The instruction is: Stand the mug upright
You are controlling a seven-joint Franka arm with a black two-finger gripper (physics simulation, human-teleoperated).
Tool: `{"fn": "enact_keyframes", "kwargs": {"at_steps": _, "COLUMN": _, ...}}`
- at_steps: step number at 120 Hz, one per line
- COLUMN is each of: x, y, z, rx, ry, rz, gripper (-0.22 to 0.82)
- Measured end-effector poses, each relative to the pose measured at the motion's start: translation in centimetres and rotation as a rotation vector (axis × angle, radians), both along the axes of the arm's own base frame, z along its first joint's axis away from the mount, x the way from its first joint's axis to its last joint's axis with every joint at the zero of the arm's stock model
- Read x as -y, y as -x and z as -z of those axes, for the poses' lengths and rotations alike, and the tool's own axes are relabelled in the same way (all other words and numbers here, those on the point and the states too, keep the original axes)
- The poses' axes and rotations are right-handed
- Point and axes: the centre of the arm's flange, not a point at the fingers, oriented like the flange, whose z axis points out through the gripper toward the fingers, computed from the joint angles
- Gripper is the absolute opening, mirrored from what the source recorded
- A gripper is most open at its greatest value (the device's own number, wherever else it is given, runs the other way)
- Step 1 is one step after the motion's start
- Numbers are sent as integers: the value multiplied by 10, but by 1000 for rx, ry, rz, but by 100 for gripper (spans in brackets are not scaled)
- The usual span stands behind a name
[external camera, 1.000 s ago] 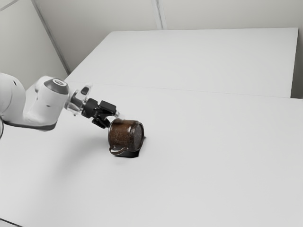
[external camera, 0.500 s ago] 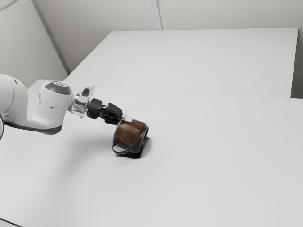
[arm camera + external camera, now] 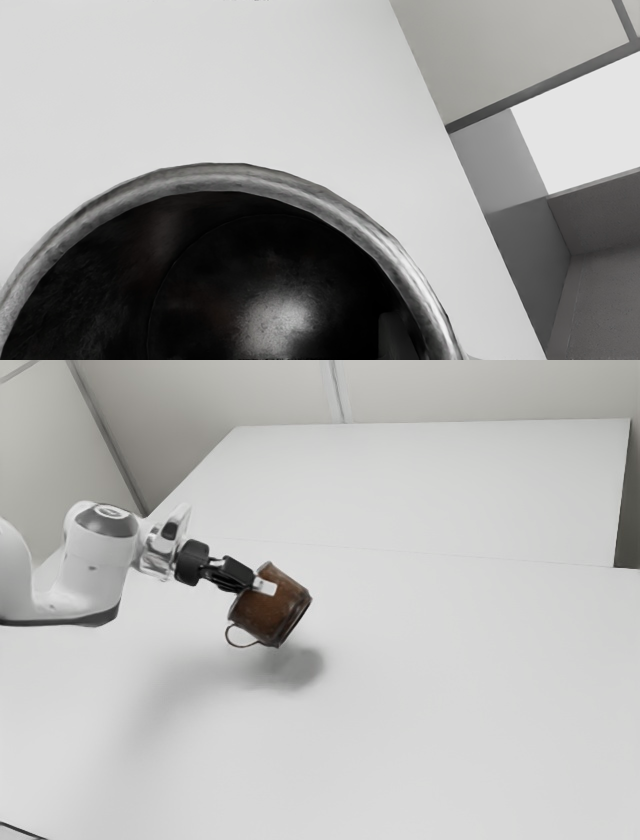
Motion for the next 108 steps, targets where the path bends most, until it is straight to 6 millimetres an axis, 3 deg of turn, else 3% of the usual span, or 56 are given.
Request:
{"fn": "enact_keyframes", "kwargs": {"at_steps": 26, "x": 52, "y": 12, "z": -75, "rx": 79, "ry": -314, "rz": 185, "gripper": -17}}
{"fn": "enact_keyframes", "kwargs": {"at_steps": 37, "x": 75, "y": 24, "z": -94, "rx": 73, "ry": -488, "rz": 261, "gripper": -17}}
{"fn": "enact_keyframes", "kwargs": {"at_steps": 53, "x": 82, "y": 44, "z": -108, "rx": 20, "ry": -733, "rz": 302, "gripper": -17}}
{"fn": "enact_keyframes", "kwargs": {"at_steps": 70, "x": 94, "y": 70, "z": -105, "rx": -27, "ry": -935, "rz": 295, "gripper": -17}}
{"fn": "enact_keyframes", "kwargs": {"at_steps": 85, "x": 91, "y": 90, "z": -74, "rx": -54, "ry": -1035, "rz": 233, "gripper": -17}}
{"fn": "enact_keyframes", "kwargs": {"at_steps": 108, "x": 87, "y": 98, "z": -34, "rx": -38, "ry": -1077, "rz": 111, "gripper": -17}}
